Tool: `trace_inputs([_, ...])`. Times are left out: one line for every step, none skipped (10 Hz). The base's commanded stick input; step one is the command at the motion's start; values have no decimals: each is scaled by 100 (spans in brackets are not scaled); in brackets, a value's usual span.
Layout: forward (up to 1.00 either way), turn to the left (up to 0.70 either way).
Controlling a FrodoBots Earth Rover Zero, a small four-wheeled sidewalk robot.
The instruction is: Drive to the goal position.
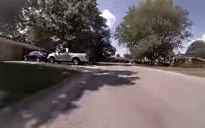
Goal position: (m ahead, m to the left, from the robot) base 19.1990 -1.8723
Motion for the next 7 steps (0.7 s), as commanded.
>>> trace_inputs([100, 0])
trace_inputs([100, 0])
trace_inputs([100, 0])
trace_inputs([100, 0])
trace_inputs([100, 0])
trace_inputs([100, 0])
trace_inputs([100, 0])
